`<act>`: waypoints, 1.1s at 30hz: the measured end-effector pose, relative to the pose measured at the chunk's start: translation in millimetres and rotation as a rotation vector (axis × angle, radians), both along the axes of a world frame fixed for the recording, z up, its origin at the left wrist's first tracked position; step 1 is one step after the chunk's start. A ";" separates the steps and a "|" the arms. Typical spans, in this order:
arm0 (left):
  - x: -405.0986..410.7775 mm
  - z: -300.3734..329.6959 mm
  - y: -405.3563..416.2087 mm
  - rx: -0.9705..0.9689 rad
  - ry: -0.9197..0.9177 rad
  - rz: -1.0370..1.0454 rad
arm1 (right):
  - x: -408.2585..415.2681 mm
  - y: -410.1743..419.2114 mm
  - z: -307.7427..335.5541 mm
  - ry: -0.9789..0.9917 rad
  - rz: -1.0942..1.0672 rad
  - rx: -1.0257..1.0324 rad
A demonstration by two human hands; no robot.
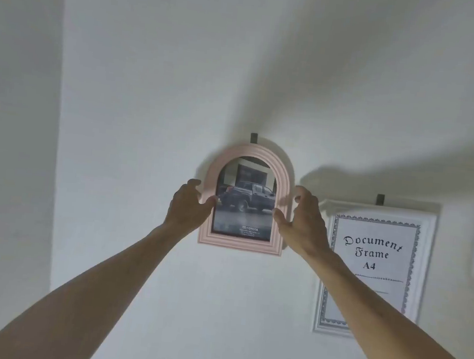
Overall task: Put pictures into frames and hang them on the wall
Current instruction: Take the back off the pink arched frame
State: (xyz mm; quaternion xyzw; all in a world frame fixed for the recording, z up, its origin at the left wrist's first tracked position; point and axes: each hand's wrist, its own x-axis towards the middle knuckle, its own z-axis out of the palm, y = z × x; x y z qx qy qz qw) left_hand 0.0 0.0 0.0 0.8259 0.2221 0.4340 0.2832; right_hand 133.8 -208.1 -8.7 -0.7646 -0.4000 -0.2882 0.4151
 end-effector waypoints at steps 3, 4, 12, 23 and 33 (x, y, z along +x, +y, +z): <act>6.7 -1.5 1.9 -0.067 -0.087 -0.071 | 7.8 9.6 0.9 -0.007 -0.002 0.056; 8.2 -3.0 2.9 -0.095 -0.096 -0.077 | 7.7 11.2 1.2 0.028 0.001 0.053; 2.5 3.1 11.1 -0.110 -0.197 -0.139 | 12.0 14.3 7.4 0.117 0.054 0.150; -24.9 -19.7 0.7 -0.309 -0.050 -0.371 | -4.9 -17.4 -33.4 0.233 0.108 0.113; -38.1 -134.8 -14.0 -0.547 0.230 -0.405 | -28.3 -43.7 -156.2 0.429 0.084 0.010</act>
